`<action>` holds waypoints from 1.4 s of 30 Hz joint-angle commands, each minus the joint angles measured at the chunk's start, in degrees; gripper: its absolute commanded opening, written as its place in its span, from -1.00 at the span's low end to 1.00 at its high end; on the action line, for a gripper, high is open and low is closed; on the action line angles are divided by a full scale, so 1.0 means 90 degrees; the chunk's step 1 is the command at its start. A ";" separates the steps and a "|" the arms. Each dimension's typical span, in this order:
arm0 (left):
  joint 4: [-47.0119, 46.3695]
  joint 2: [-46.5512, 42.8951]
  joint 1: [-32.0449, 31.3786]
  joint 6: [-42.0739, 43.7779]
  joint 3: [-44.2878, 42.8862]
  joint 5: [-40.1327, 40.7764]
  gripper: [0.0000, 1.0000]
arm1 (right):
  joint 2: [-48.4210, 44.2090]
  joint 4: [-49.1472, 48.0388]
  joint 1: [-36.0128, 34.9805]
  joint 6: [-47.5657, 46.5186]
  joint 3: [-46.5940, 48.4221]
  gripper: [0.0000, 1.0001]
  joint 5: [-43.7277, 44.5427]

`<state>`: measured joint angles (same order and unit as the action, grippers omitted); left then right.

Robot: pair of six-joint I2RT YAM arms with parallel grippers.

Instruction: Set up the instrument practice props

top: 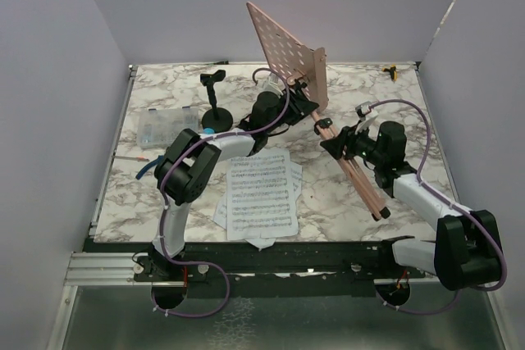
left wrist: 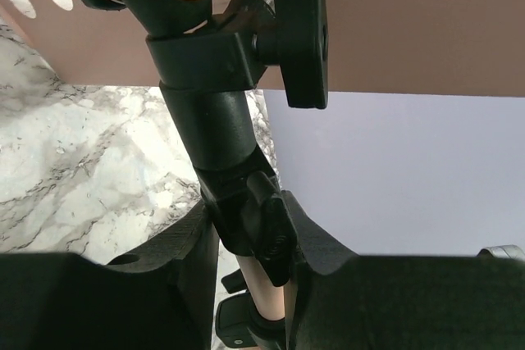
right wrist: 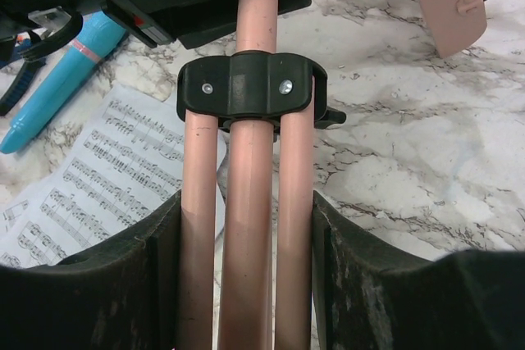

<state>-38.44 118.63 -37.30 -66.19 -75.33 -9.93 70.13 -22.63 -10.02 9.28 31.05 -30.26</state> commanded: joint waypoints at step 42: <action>0.0316 -0.3249 -0.1577 0.3728 -0.0917 0.1048 -1.00 | -0.2089 0.0504 -0.0048 0.0040 0.0356 0.73 0.0095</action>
<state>-21.93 98.61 -50.74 -35.20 -76.51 -3.01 53.45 -18.26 -11.42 9.17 35.18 -32.42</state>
